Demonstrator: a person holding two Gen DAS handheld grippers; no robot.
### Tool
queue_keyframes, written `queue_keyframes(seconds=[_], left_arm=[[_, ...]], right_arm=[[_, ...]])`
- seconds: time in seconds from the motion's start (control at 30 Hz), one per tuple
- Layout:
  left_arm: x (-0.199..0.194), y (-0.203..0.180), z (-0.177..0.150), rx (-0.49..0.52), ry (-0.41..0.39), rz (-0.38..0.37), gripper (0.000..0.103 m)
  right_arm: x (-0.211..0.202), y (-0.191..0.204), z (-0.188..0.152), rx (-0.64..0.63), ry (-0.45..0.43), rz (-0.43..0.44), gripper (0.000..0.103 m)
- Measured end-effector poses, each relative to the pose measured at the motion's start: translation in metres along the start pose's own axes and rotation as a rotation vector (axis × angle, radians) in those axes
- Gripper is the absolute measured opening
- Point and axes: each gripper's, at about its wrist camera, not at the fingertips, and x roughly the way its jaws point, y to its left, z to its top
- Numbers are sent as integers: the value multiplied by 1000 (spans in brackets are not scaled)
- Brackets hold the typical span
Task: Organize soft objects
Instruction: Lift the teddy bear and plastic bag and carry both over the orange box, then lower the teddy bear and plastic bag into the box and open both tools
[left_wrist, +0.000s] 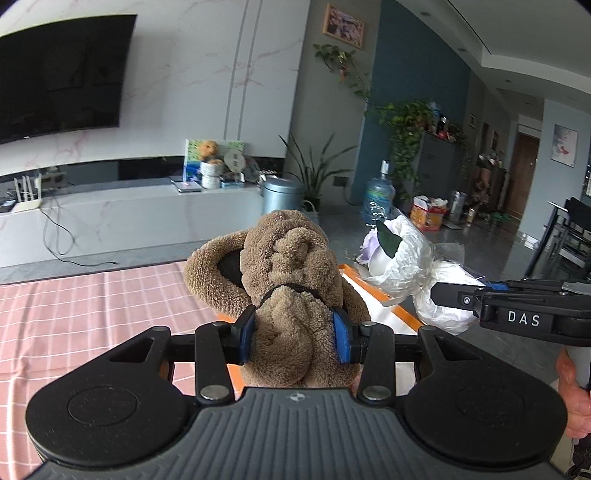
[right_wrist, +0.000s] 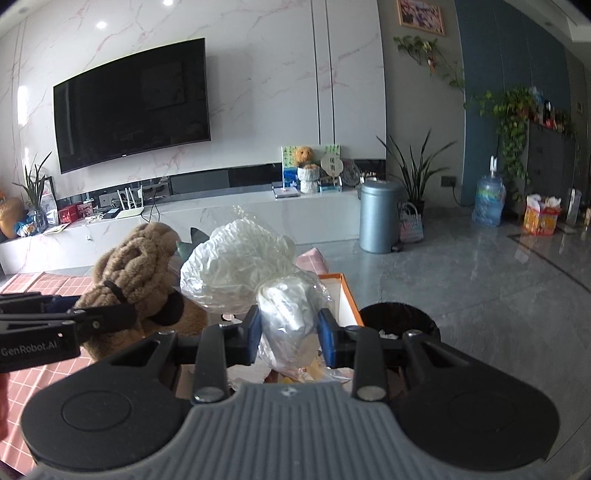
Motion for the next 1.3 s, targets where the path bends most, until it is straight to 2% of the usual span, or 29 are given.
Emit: queue_keyframes(seconds=[0.4, 0.8, 1.03, 1.3], left_arm=[[58, -12, 2, 97, 111, -28, 48], [106, -13, -5, 197, 221, 31, 48], [122, -14, -7, 240, 248, 71, 47], [126, -11, -8, 232, 264, 72, 47]], right_arm=[[57, -24, 7, 1, 129, -19, 32], [141, -27, 10, -84, 274, -33, 32], [183, -22, 8, -120, 348, -54, 32], [215, -13, 3, -180, 426, -82, 35]])
